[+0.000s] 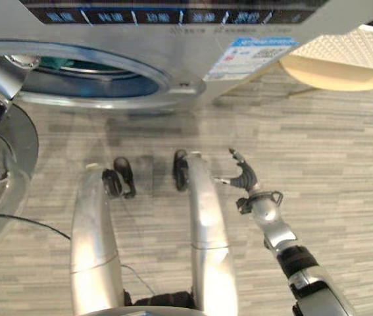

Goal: Grab the laundry basket,head to the washer,open it,put in the laundry and shut it.

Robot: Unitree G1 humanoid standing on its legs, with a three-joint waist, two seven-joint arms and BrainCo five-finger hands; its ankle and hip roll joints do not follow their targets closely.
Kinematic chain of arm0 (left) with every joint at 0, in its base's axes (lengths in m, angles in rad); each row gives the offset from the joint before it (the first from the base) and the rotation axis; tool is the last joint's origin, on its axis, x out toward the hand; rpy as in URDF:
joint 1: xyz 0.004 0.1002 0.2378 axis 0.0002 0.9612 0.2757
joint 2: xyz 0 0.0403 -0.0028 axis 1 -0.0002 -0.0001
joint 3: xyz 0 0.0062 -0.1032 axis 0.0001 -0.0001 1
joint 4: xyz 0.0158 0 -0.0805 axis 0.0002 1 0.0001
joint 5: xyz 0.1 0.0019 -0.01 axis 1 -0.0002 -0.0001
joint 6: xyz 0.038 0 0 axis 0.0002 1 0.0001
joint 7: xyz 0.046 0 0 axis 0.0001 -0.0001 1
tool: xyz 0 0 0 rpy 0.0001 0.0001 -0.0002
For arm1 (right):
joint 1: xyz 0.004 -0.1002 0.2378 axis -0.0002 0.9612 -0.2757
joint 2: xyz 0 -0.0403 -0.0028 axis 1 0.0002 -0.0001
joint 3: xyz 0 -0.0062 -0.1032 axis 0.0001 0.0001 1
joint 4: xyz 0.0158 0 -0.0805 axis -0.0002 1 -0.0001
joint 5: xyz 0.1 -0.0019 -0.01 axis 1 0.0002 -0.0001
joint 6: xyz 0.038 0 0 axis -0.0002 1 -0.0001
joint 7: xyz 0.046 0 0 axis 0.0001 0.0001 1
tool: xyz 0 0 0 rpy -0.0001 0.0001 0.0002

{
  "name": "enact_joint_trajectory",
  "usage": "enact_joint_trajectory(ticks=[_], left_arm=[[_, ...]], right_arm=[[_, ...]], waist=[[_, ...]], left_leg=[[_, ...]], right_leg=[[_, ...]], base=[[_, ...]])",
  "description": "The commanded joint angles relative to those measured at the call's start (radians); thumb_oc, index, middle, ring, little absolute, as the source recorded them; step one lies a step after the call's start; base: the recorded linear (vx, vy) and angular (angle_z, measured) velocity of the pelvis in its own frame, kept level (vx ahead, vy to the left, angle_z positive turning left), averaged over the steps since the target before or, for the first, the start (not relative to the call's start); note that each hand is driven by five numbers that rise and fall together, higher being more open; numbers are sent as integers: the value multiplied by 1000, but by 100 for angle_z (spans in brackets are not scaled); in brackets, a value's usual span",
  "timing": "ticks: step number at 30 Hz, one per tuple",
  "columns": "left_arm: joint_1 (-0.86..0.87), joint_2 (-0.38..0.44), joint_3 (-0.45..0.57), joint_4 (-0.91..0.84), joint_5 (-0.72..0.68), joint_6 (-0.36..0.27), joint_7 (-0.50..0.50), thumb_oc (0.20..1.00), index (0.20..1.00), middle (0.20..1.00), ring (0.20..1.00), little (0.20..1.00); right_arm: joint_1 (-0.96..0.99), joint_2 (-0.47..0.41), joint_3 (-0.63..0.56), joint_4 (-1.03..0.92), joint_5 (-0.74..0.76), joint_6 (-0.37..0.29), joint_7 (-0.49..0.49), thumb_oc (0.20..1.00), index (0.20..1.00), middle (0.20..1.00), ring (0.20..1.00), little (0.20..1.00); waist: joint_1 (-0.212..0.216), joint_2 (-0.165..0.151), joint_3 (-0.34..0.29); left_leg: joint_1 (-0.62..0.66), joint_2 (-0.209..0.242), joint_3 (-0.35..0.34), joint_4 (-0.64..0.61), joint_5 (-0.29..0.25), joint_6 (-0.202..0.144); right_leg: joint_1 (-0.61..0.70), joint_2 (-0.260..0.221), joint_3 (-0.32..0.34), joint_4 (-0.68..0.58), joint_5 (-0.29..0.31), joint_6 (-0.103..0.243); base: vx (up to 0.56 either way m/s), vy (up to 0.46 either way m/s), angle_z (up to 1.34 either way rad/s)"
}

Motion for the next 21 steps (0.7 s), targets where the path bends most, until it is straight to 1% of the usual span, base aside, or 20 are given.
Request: enact_joint_trajectory(ticks=[1, 3, 6, 7, 8, 11, 12, 13, 14, 16, 18, 19, 21], left_arm=[[51, 19, 8, 27, 80, -3, -89, 1000, 1000, 1000, 1000, 1000], [64, 11, 20, 20, 78, -10, -90, 1000, 1000, 1000, 1000, 1000], [136, 4, 79, -34, 52, -24, -73, 1000, 1000, 1000, 1000, 1000], [241, -23, 163, -85, 7, -34, -59, 1000, 1000, 1000, 1000, 1000], [247, -22, 168, -89, 8, -33, -58, 1000, 1000, 1000, 1000, 1000], [467, -74, 313, -201, -53, -51, -47, 1000, 1000, 1000, 1000, 1000], [528, -95, 339, -235, -63, -54, -51, 1000, 1000, 1000, 1000, 1000], [536, -95, 344, -241, -61, -52, -51, 1000, 1000, 1000, 1000, 1000], [696, -140, 424, -315, -69, -58, -62, 1000, 1000, 1000, 1000, 1000], [823, -197, 472, -346, -93, -61, -84, 1000, 1000, 1000, 1000, 1000], [968, -256, 528, -378, -138, -65, -110, 1000, 1000, 1000, 1000, 1000], [1022, -280, 539, -376, -161, -67, -121, 1000, 1000, 1000, 1000, 1000], [1136, -309, 562, -395, -180, -70, -150, 1000, 1000, 1000, 1000, 1000]], right_arm=[[90, 19, -3, -16, 32, -19, 28, 1000, 1000, 1000, 1000, 1000], [85, 19, 1, -11, 27, -19, 27, 1000, 1000, 1000, 1000, 1000], [88, 32, -2, -3, 25, -18, 23, 1000, 1000, 1000, 1000, 1000], [95, 48, -2, 8, 16, -15, 17, 1000, 1000, 1000, 1000, 1000], [96, 46, 0, 8, 15, -15, 16, 1000, 1000, 1000, 1000, 1000], [111, 76, -8, 28, -3, -3, 3, 1000, 1000, 1000, 1000, 1000], [114, 83, -15, 30, -12, 2, 0, 1000, 1000, 1000, 1000, 1000], [116, 81, -13, 29, -12, 2, 0, 1000, 1000, 1000, 1000, 1000], [126, 97, -30, 43, -24, 14, -8, 1000, 1000, 1000, 1000, 1000], [134, 104, -43, 52, -43, 28, -7, 1000, 1000, 1000, 1000, 1000], [148, 104, -54, 70, -58, 46, -9, 1000, 1000, 1000, 1000, 1000], [150, 107, -58, 88, -59, 52, -5, 1000, 1000, 1000, 1000, 1000], [166, 113, -75, 113, -62, 67, 3, 1000, 1000, 1000, 1000, 1000]], waist=[[-18, 17, -173], [-16, 17, -178], [-7, 18, -192], [2, 19, -202], [0, 21, -203], [18, 23, -221], [24, 21, -224], [22, 23, -224], [36, 23, -233], [49, 22, -241], [58, 20, -240], [62, 19, -238], [71, 17, -238]], left_leg=[[-19, 3, -15, -39, -16, 32], [-21, 2, -15, -49, -10, 29], [-13, -1, -16, -76, 1, 24], [6, 0, -18, -109, 8, 20], [9, 0, -18, -111, 9, 20], [73, 1, -13, -185, 26, 11], [92, 1, -10, -206, 29, 9], [97, 1, -10, -210, 31, 9], [172, -1, -3, -287, 48, 2], [241, -9, 6, -354, 62, -6], [358, -18, 15, -458, 90, -10], [417, -23, 18, -508, 102, -13], [528, -30, 22, -607, 126, -18]], right_leg=[[4, 18, 64, -161, 32, 53], [0, 17, 65, -166, 34, 53], [11, 15, 65, -188, 40, 54], [31, 12, 61, -215, 45, 56], [33, 12, 60, -218, 46, 56], [98, 4, 50, -285, 54, 58], [119, 1, 47, -308, 56, 60], [124, 1, 47, -312, 58, 60], [193, -3, 42, -382, 70, 66], [257, -3, 34, -443, 81, 73], [362, -9, 26, -530, 106, 80], [418, -14, 25, -579, 121, 83], [529, -17, 18, -670, 148, 91]], base=[[-29, -8, 7], [0, 0, 0], [0, 0, 0], [0, 0, 0], [-1, -9, 3], [-9, 9, 3], [-13, 17, 5], [-23, 18, 6], [-12, 15, 7], [5, 14, 8], [25, 1, 18], [46, -2, 13], [78, 1, 8]])
